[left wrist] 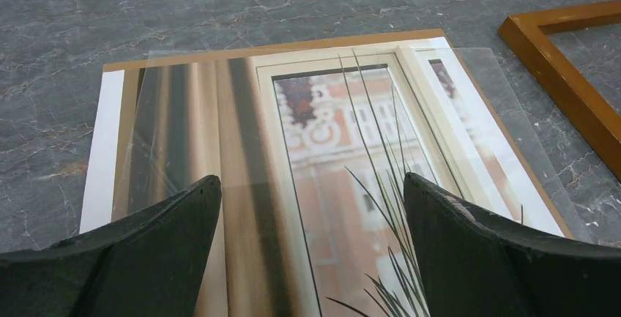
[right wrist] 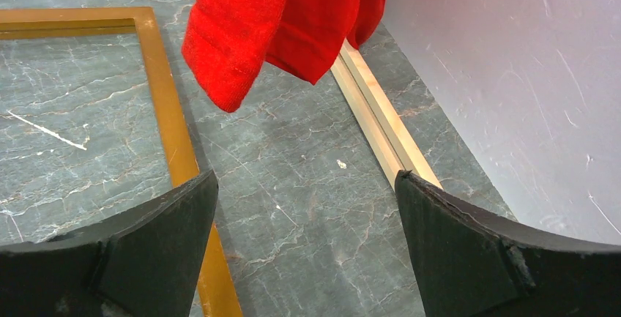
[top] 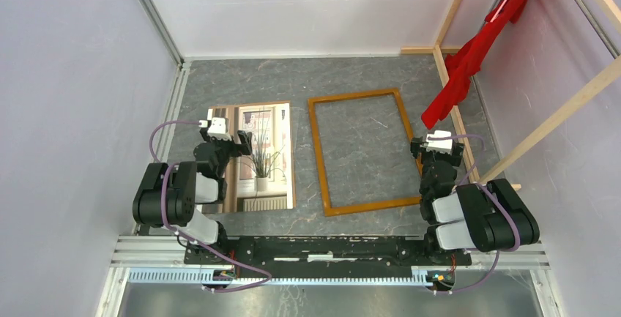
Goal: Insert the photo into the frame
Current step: Turn over the photo frame at the center of the board.
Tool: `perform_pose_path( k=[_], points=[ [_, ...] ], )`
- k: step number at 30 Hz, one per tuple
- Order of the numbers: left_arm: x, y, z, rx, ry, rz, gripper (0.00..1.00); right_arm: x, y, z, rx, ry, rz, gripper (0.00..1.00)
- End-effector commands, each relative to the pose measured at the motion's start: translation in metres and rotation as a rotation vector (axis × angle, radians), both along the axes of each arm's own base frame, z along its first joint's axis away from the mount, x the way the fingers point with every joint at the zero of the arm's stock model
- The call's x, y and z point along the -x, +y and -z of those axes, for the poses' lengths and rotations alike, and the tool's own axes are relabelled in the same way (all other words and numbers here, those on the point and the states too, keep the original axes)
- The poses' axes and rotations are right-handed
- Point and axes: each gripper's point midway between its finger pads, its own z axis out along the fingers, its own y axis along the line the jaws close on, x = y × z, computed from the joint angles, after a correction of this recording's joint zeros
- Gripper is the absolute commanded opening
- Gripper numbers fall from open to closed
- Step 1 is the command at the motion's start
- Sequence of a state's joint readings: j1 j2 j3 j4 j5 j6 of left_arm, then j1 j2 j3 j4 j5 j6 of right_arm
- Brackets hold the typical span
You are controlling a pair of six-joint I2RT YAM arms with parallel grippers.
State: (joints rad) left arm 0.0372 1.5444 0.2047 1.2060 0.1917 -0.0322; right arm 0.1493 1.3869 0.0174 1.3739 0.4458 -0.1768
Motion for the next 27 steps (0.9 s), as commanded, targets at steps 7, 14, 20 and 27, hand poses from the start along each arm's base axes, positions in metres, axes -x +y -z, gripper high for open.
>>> perform_pose_path(
  k=[7, 14, 20, 27],
  points=[
    [-0.005, 0.003, -0.014, -0.046, -0.06, -0.006, 1.0, 0.025, -0.003, 0.022, 0.002, 0.054, -0.003, 0.98],
    [-0.007, 0.003, -0.018, -0.038, -0.062, 0.012, 1.0, 0.026, -0.004, 0.02, 0.002, 0.045, 0.001, 0.98],
    [-0.025, 0.015, -0.024, 0.017, 0.065, -0.02, 1.0, 0.004, -0.034, 0.007, -0.094, 0.226, 0.313, 0.98],
    [-0.053, 0.029, -0.064, 0.017, 0.206, -0.042, 1.0, -0.037, 0.01, -0.004, -0.394, 0.347, 0.215, 0.98]
  ],
)
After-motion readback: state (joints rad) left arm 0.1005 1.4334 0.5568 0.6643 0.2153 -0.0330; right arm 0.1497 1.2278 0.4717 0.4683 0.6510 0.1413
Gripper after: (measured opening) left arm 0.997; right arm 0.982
